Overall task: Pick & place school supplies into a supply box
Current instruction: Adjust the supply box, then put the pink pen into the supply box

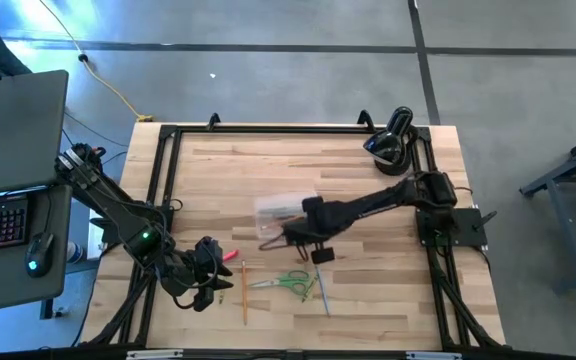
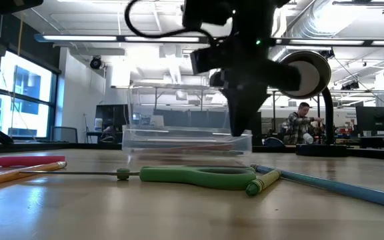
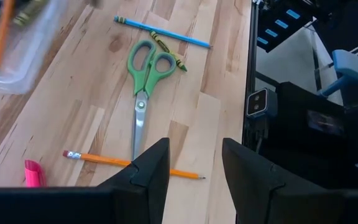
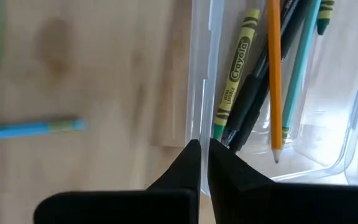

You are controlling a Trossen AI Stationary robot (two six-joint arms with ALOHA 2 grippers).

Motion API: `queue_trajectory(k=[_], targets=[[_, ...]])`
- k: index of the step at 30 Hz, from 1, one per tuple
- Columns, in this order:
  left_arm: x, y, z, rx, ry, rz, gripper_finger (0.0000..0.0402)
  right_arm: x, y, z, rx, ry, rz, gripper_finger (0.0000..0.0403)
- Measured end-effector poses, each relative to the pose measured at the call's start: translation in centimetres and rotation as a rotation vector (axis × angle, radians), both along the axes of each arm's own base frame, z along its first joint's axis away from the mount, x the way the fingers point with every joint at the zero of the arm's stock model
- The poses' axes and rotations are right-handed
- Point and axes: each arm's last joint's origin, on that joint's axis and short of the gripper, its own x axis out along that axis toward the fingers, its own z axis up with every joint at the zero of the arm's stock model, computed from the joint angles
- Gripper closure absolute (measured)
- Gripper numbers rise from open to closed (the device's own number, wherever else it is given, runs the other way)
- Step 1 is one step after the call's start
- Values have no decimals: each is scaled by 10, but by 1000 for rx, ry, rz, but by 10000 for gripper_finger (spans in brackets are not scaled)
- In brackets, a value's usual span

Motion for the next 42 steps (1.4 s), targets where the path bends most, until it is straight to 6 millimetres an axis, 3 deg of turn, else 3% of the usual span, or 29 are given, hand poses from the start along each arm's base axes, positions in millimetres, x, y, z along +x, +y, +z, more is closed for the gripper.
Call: queue_trajectory(k=[6, 10, 32, 42], targets=[[0, 0, 0, 0, 0, 0, 222, -7, 32, 0, -24, -30, -18, 401], [0, 0, 0, 0, 0, 0, 222, -9, 42, 1, -89, -60, -25, 397], [0, 0, 0, 0, 0, 0, 222, -8, 41, -7, -34, -94, -85, 343], [0, 0, 0, 0, 0, 0, 222, -23, 54, 25, -12, -170, -102, 336]])
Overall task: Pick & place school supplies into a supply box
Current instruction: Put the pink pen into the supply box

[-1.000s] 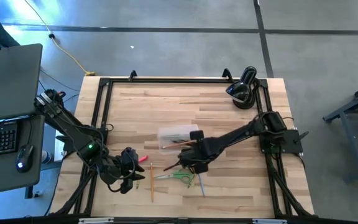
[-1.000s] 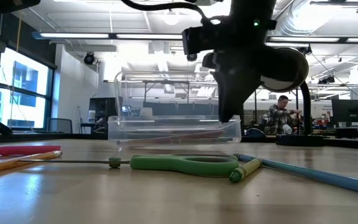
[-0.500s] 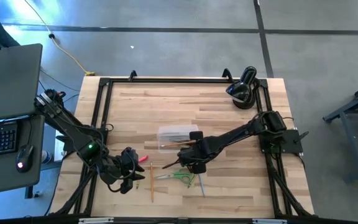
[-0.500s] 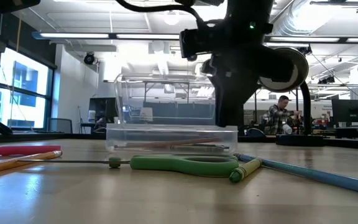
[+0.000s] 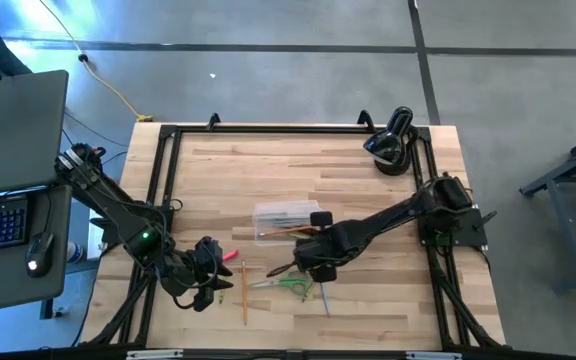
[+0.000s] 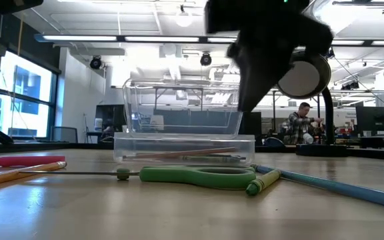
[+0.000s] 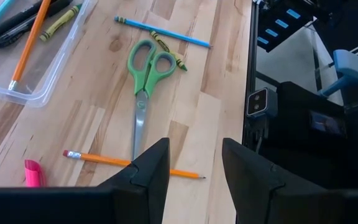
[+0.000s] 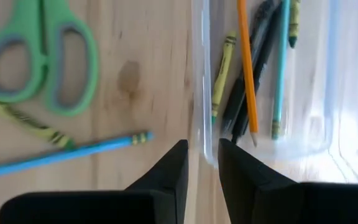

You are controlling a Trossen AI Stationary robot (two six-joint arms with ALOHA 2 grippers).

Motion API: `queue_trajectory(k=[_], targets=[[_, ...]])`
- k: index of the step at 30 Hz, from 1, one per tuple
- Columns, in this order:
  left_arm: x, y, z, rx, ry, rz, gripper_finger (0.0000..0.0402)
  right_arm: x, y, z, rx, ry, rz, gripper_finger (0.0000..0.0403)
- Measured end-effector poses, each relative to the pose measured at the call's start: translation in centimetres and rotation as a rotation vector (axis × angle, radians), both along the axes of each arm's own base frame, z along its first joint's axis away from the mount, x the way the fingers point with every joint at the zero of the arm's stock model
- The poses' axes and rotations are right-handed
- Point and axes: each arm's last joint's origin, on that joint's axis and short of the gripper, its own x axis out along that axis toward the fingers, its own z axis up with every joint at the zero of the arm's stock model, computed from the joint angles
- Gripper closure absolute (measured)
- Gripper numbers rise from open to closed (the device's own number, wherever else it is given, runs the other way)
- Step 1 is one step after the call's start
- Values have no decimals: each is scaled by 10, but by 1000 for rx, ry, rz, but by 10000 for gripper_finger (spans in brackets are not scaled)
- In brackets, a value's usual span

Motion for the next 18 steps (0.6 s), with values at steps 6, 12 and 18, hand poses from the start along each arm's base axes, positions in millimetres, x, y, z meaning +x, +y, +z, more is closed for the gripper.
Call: queue_trajectory(k=[6, 12, 18], targets=[[0, 0, 0, 0, 0, 0, 222, -23, 17, 21, 53, 0, -75, 336], [0, 0, 0, 0, 0, 0, 222, -51, 44, 37, -22, -56, -103, 336], [0, 0, 0, 0, 0, 0, 222, -83, 63, 62, -54, -153, -105, 336]])
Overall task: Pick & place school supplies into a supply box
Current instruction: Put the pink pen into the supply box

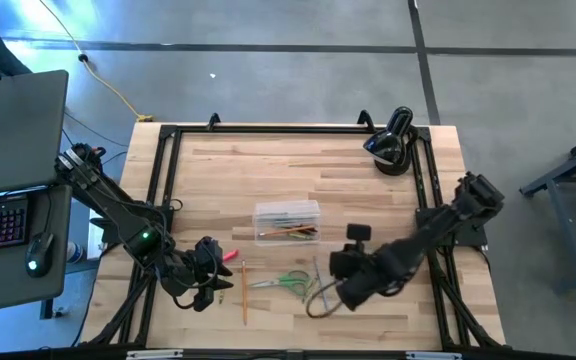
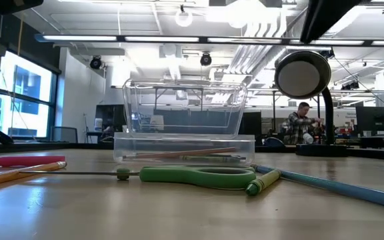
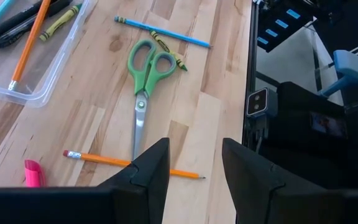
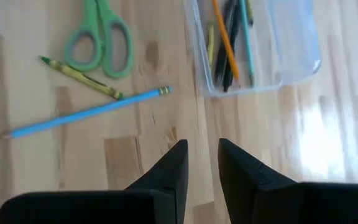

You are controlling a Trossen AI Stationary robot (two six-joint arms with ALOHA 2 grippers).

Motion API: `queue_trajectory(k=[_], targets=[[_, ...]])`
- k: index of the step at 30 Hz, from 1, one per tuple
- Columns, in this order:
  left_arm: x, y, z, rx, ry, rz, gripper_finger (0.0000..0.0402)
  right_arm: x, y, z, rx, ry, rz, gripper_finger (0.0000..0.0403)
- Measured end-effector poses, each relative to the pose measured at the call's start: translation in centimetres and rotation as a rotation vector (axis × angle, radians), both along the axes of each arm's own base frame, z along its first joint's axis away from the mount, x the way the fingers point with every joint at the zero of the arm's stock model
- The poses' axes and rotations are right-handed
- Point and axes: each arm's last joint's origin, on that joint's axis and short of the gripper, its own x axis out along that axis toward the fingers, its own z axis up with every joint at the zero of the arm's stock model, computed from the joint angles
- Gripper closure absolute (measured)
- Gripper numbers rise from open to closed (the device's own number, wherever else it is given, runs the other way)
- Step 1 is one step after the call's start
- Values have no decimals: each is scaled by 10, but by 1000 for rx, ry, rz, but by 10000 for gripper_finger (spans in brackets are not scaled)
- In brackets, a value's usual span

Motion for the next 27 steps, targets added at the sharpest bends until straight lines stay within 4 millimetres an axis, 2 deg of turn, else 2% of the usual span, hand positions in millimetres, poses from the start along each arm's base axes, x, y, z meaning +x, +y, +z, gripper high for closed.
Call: queue_trajectory(k=[4, 9, 14, 18, 24, 27], targets=[[0, 0, 0, 0, 0, 0, 222, -13, 7, 14, 5, -62, 41, 336], [0, 0, 0, 6, -6, 9, 222, -17, 10, 27, 118, -117, 41, 336], [4, 3, 5, 70, -127, 146, 222, -21, 11, 27, 69, -125, 45, 336], [5, 7, 7, 152, -207, 260, 222, -27, 9, 25, 59, -56, 50, 336], [6, 8, 5, 316, -219, 213, 222, -37, 10, 24, 25, 8, 59, 336], [7, 7, 7, 278, -233, 226, 222, -46, 11, 24, -20, 61, 112, 336]])
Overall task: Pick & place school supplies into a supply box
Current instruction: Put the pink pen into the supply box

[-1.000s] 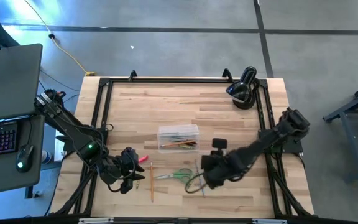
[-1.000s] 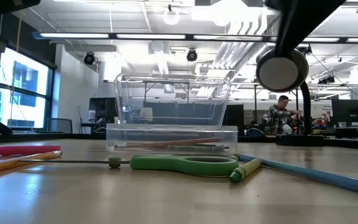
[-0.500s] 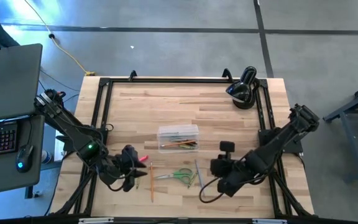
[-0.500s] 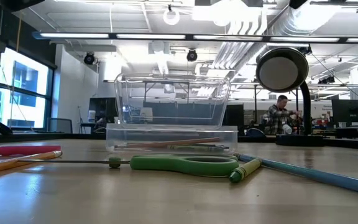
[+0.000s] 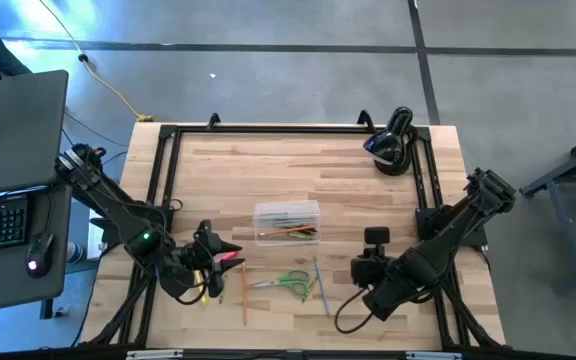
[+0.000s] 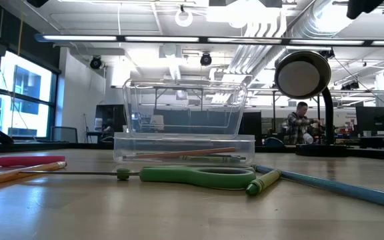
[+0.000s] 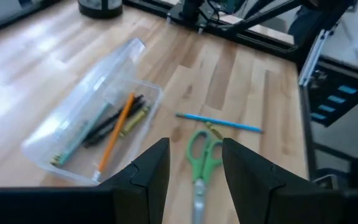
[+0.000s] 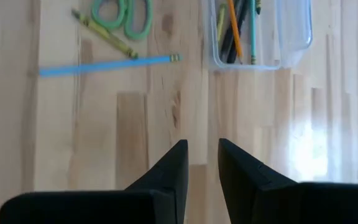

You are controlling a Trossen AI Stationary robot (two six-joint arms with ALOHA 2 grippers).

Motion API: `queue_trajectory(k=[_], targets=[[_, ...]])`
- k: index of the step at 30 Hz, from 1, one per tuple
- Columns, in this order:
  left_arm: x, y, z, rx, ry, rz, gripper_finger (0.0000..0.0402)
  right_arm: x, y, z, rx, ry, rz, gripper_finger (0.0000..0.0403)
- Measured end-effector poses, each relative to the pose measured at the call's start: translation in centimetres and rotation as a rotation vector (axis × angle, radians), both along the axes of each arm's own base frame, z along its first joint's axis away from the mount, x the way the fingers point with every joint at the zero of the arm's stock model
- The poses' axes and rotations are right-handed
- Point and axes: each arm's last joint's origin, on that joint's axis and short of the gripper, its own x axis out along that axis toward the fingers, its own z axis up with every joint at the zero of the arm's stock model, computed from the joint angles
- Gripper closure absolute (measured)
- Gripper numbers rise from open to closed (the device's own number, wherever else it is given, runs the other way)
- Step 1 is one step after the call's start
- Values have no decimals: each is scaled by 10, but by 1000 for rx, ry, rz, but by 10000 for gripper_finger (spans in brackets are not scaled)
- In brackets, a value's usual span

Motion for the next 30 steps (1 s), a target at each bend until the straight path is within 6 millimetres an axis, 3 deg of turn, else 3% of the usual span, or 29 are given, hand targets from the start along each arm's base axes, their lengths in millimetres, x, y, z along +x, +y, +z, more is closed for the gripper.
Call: queue_trajectory(k=[4, 8, 12, 16, 20, 25, 30], targets=[[4, 3, -1, -92, 19, 6, 222, -17, -1, 5, -44, 50, 13, 336], [5, 3, -2, -142, 62, -46, 222, -47, -6, 22, -113, 26, 22, 336], [6, 2, -2, -173, 73, -71, 222, -79, -15, 48, -63, -164, 40, 336], [6, 1, -2, -178, 77, -82, 222, -103, -29, 53, 112, -420, 63, 336], [6, 1, -1, -189, 72, -81, 222, -111, -44, 26, 224, -669, 21, 336], [6, 2, -2, -169, 67, -63, 222, -109, -61, -27, 302, -795, -3, 336], [5, 1, -2, -211, 85, -81, 222, -105, -73, -55, 460, -915, -44, 336]])
